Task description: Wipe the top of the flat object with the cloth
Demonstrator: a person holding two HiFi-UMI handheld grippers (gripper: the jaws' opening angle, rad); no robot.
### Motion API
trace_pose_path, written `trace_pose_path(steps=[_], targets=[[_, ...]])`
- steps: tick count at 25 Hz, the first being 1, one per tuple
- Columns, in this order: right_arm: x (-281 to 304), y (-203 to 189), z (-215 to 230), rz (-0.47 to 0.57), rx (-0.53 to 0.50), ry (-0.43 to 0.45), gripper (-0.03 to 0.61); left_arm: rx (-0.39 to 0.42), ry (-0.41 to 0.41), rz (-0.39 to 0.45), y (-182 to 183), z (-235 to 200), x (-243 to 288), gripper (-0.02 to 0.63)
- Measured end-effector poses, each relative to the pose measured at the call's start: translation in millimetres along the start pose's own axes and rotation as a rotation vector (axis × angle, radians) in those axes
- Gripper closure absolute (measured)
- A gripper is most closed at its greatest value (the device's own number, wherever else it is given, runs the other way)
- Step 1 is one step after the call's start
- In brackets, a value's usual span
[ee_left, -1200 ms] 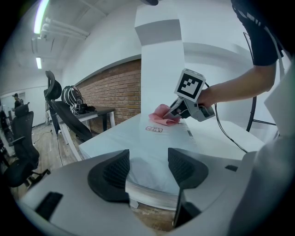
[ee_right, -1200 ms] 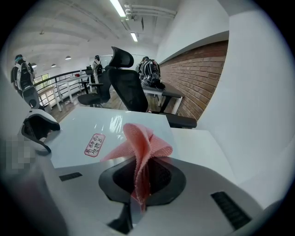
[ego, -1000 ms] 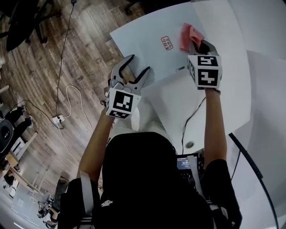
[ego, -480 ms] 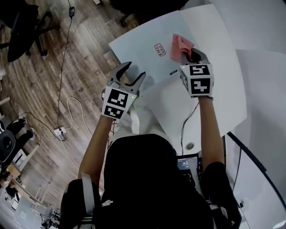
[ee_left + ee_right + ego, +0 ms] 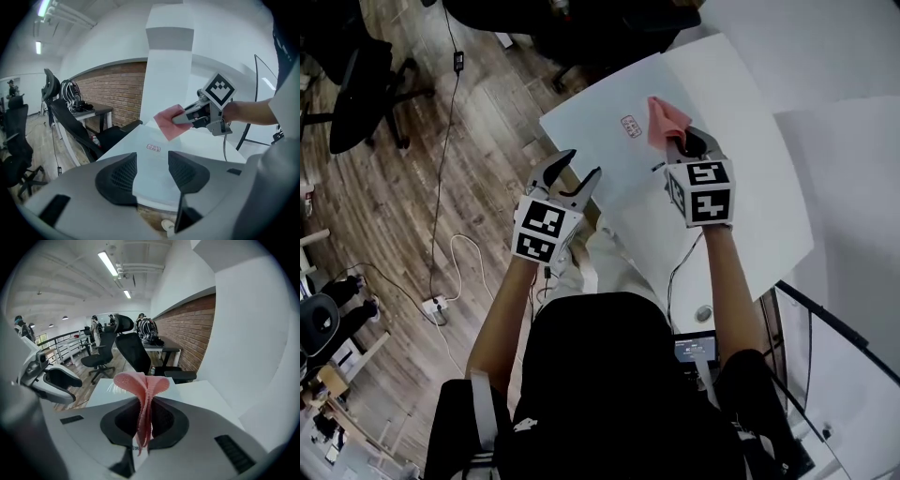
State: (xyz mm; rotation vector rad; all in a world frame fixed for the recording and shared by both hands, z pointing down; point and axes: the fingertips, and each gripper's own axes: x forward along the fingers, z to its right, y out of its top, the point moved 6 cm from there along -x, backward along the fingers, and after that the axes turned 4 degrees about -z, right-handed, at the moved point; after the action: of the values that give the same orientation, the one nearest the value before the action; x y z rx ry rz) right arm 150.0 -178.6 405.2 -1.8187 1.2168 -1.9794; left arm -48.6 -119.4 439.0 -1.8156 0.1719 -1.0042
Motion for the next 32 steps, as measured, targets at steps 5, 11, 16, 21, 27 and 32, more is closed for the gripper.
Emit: trace_pose_path(steps=[5,11,16,21,27,32], targets=[[-17,16,-12,0.059,0.037,0.012,0.532,0.091,0.031,0.035,20,-2,-16,0.424],[-47,27,-29,0.124,0.048,0.011,0.532,0.133,0.04,0.087,37,12,-44,0.483],[-74,41,-56,0.182,0.051,0.01,0.532,0.17,0.077,0.168,58,11,-85,0.548],[-103,47,-82,0.247,0.054,0.012,0.532,0.178,0.098,0.243,74,16,-127,0.578],[-138,56,-122,0.328,0.068,0.023,0.532,0.245,0.127,0.321,87,19,-176,0.595],[-172,62,-150,0.389,0.069,0.021,0.532,0.233,0.098,0.379,88,26,-216,0.598]])
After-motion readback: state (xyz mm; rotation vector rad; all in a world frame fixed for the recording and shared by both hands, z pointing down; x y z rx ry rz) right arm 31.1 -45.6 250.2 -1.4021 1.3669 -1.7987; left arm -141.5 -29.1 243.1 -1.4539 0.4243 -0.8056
